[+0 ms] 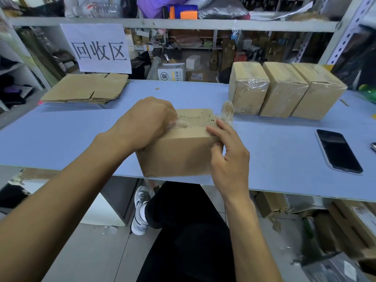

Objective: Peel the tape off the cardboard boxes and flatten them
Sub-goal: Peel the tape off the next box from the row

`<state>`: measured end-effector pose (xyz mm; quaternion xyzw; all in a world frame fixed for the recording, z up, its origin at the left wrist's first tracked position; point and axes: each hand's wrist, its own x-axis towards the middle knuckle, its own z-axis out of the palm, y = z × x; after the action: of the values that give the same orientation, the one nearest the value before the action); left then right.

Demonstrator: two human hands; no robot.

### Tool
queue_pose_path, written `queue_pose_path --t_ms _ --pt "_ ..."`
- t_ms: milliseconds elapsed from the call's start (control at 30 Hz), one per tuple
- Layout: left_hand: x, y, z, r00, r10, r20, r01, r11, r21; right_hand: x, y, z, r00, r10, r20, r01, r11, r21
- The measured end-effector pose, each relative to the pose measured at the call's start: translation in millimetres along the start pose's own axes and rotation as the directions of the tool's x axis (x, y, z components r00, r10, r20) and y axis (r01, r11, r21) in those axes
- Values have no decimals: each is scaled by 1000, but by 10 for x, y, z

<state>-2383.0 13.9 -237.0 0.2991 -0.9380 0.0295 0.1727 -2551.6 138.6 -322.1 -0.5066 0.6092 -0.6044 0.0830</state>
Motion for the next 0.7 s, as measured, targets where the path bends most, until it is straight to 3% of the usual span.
queue_pose_path --t_ms 200,300,400,567,700 --pt "-101 31 -54 997 -12 79 16 999 -43 258 -134 -52 992 -57 111 73 986 -147" --pt "-57 72 -135 990 -80 120 93 989 -112 465 -263 -32 943 -104 315 181 958 -224" --pt "32 71 -157 975 -183 129 202 966 -160 638 -352 5 861 -20 509 224 912 -343" --pt "133 63 -80 949 -315 -4 305 923 -235 628 -362 -11 850 -23 526 243 903 -354" --pt "138 76 -40 958 -279 -62 263 947 -183 614 -341 0 850 -34 525 263 892 -368"
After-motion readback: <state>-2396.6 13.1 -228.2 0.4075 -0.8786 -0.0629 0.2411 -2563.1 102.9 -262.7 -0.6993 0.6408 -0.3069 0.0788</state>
